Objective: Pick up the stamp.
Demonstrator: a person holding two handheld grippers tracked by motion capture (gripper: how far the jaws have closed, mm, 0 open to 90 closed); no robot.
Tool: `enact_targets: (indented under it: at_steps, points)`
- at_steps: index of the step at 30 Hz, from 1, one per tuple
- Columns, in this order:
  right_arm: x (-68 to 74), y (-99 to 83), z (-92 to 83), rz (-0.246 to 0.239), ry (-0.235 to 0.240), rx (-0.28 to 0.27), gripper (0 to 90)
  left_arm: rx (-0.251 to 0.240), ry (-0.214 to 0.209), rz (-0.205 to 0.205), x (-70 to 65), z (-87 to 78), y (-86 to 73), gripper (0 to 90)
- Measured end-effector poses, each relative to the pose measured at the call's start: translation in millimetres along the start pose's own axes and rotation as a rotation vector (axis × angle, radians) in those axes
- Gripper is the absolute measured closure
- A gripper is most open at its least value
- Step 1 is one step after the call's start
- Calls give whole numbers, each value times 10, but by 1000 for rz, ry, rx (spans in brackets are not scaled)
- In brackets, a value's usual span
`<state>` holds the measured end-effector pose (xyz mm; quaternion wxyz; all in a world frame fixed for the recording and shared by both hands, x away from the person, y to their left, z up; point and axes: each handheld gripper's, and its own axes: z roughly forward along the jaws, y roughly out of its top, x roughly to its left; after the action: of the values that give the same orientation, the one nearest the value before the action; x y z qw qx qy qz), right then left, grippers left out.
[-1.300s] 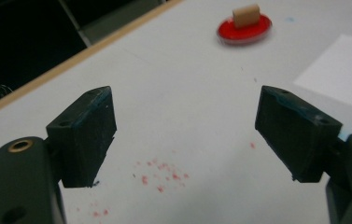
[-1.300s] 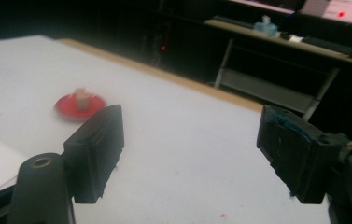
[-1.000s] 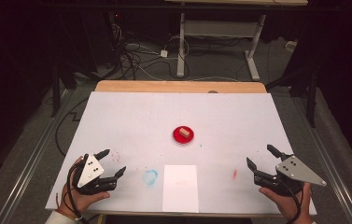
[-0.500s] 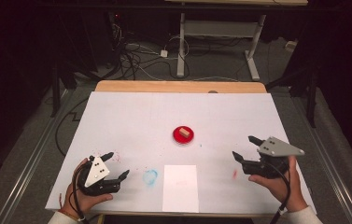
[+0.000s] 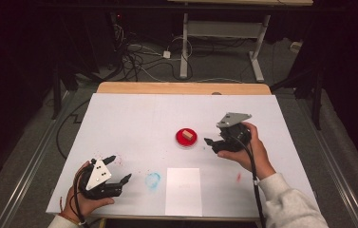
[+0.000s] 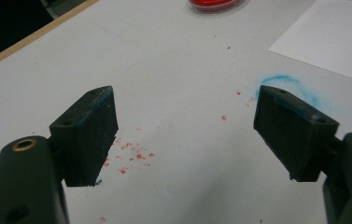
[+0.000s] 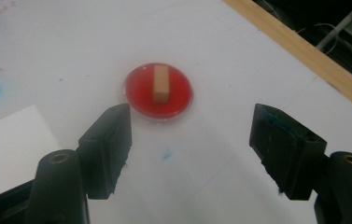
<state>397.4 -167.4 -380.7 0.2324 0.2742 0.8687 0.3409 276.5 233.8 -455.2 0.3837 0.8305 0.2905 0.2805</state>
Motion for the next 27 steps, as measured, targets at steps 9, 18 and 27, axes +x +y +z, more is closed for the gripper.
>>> enact_targets:
  at_steps: [9,18,27]
  points:
    - [-4,326,461,-28,54,150,354,8,-9,-4,5,14,-22,208]
    - [19,460,875,-7,108,312,472,14,-22,-3,11,20,-36,208]
    - [58,533,1149,-13,140,398,592,20,-45,-14,9,31,-57,208]
